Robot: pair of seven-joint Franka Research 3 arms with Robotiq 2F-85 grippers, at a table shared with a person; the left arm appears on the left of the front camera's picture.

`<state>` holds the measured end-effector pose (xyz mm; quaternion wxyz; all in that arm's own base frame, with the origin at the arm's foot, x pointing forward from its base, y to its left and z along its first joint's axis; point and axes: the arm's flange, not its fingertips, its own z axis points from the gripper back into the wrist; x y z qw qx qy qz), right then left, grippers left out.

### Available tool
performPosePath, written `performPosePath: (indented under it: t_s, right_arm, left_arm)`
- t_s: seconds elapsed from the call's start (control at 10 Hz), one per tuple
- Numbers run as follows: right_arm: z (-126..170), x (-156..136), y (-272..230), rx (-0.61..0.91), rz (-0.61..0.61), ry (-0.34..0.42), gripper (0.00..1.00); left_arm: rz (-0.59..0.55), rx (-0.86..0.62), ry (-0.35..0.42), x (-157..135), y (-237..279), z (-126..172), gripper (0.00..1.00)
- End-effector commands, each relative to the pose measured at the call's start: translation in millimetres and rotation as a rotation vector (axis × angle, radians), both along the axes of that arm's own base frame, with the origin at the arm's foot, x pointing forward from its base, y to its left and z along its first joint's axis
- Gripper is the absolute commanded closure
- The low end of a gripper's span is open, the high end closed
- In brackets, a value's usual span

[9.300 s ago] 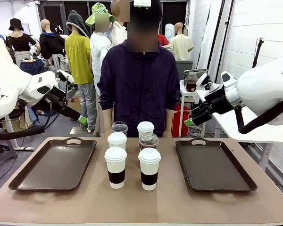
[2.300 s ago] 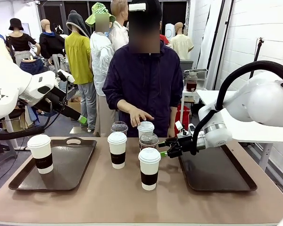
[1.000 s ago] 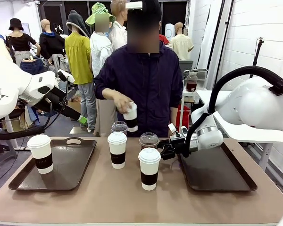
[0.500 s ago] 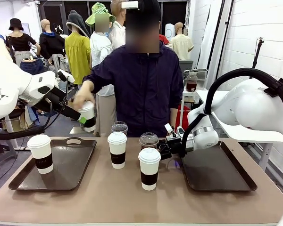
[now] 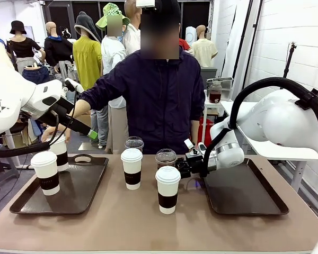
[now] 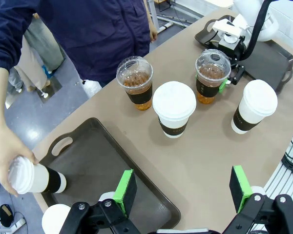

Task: Distribute the coffee onto the tray.
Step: Pick up one iced Americano and place it on the right Handle tray.

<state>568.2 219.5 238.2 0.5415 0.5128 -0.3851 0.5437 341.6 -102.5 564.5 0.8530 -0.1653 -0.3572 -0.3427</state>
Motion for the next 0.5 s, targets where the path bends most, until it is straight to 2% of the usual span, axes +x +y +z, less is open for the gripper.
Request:
performPosePath:
  t_s: [0.0,0.2,0.4]
  right_arm:
    - [0,5,1,0.008,-0.021,0.015,0.4]
    - [8,5,-4,0.008,-0.034,0.018,0.4]
    - [29,10,-20,0.029,-0.066,0.006,0.4]
  left_arm:
    - [-0.003,-0.007,0.003,1,2,-1,0.0]
    - [-0.003,-0.007,0.003,1,2,-1,0.0]
    - [-0.003,-0.007,0.003,1,2,-1,0.0]
